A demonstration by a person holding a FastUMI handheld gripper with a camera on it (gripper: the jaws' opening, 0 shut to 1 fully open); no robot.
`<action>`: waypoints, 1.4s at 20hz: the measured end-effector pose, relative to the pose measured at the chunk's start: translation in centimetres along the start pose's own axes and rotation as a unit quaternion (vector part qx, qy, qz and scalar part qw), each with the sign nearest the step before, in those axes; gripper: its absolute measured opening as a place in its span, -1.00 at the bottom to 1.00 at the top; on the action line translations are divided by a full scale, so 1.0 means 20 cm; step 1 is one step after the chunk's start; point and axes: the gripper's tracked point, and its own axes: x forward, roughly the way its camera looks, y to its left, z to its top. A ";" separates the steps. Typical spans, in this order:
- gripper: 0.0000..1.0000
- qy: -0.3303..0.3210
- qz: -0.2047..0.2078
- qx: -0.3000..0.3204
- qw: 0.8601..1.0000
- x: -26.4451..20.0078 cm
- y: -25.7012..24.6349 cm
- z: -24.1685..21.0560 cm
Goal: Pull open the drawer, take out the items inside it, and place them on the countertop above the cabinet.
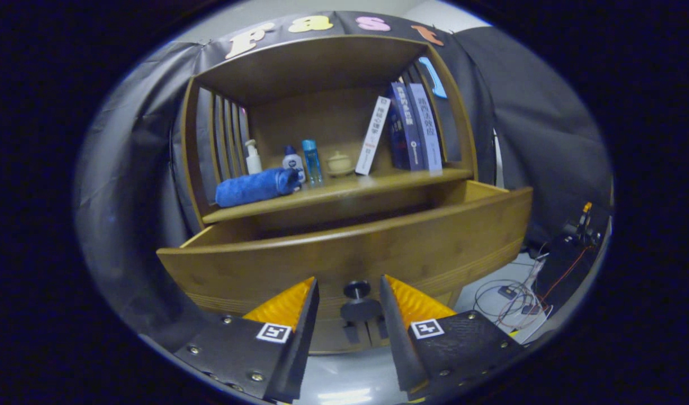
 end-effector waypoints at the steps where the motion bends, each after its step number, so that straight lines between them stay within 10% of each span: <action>1: 0.25 -0.012 -0.001 -0.002 1.000 -0.01 0.01 0.05; 8: 0.25 -0.061 -0.014 -0.013 0.998 0.02 0.09 0.41; 17: 0.46 0.081 -0.053 -0.008 0.995 0.32 0.09 0.35; 28: 0.46 0.311 -0.135 -0.012 0.941 0.55 -0.08 0.08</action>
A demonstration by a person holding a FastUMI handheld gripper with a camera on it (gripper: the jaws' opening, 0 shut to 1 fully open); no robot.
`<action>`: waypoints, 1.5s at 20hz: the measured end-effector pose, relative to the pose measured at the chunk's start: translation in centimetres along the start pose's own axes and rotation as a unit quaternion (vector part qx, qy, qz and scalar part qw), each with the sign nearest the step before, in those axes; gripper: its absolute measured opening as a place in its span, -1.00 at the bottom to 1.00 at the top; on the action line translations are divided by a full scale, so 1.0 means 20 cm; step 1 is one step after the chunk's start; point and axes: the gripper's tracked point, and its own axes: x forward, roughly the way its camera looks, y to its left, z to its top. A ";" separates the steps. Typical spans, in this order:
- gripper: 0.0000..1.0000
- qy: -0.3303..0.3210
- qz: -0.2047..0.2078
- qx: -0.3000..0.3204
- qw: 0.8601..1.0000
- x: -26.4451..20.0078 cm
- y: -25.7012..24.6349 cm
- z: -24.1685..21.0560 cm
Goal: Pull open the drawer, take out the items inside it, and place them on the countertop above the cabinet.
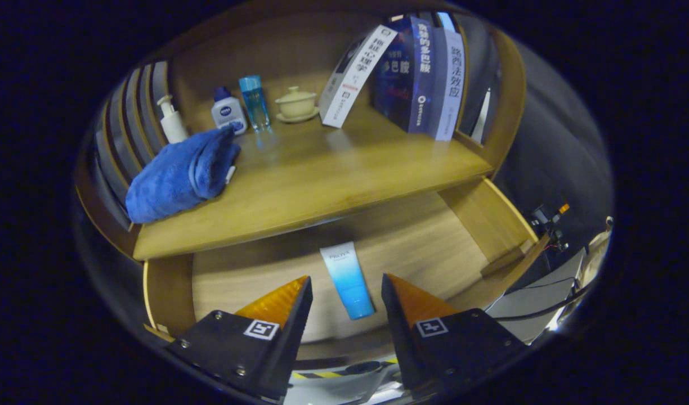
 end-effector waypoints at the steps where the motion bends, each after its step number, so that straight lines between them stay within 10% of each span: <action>1: 0.47 0.018 -0.003 -0.006 1.000 0.02 -0.01 -0.02; 18: 0.44 0.128 -0.003 -0.076 0.989 0.31 0.03 -0.20; 30: -0.41 0.124 -0.020 -0.079 0.989 0.30 0.00 -0.17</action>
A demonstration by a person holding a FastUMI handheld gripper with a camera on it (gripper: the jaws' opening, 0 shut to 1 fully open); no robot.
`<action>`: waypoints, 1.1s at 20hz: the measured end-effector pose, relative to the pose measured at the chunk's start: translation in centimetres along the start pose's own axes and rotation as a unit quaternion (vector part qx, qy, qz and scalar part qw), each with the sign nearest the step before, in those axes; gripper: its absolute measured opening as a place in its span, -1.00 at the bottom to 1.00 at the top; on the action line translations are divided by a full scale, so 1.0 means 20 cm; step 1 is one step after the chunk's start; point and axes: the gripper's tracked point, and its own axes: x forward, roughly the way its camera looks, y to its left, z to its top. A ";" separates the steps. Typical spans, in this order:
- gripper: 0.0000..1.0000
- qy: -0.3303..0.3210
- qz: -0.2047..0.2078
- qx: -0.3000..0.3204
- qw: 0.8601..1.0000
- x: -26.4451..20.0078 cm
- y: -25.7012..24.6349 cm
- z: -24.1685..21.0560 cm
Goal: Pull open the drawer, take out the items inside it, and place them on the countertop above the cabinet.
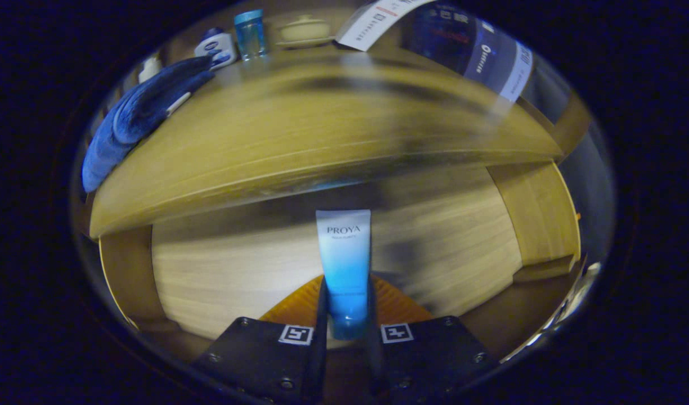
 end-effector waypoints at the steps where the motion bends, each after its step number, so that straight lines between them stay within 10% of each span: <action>1: -0.42 -0.004 -0.006 -0.001 1.000 -0.03 -0.01 0.00; 11: -0.41 -0.032 -0.100 -0.019 0.994 -0.35 -0.17 0.04; 22: -0.41 -0.059 -0.103 -0.039 0.992 -0.51 -0.06 0.10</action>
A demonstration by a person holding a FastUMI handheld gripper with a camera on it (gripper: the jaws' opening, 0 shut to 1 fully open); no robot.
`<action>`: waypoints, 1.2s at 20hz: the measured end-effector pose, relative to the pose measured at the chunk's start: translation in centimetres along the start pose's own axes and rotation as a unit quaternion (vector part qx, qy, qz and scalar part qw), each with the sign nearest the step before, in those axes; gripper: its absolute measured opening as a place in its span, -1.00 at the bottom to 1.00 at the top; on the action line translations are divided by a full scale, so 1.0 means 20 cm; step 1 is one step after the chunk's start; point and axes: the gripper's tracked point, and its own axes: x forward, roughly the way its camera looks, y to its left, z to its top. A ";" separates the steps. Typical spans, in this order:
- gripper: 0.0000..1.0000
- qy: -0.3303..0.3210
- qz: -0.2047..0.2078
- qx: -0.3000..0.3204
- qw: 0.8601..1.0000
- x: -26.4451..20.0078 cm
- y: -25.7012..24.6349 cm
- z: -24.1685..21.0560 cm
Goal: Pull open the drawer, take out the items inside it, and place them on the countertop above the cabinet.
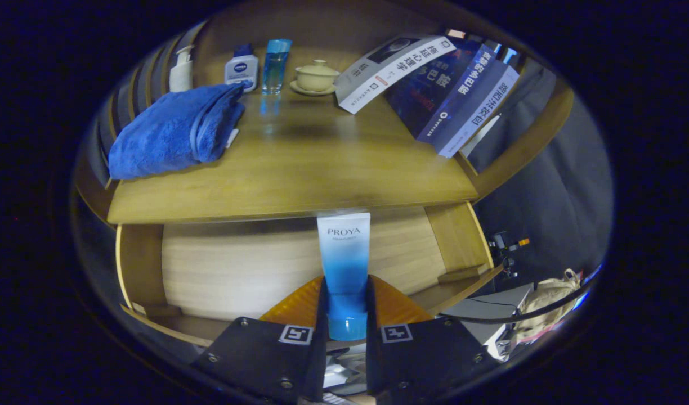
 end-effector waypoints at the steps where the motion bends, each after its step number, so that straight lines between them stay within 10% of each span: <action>1: -0.41 0.005 -0.007 -0.010 1.000 -0.01 0.00 0.00; 17: -0.41 -0.023 -0.035 0.007 0.999 -0.19 -0.11 0.07; 24: -0.42 -0.084 0.040 0.025 0.995 -0.09 0.02 0.37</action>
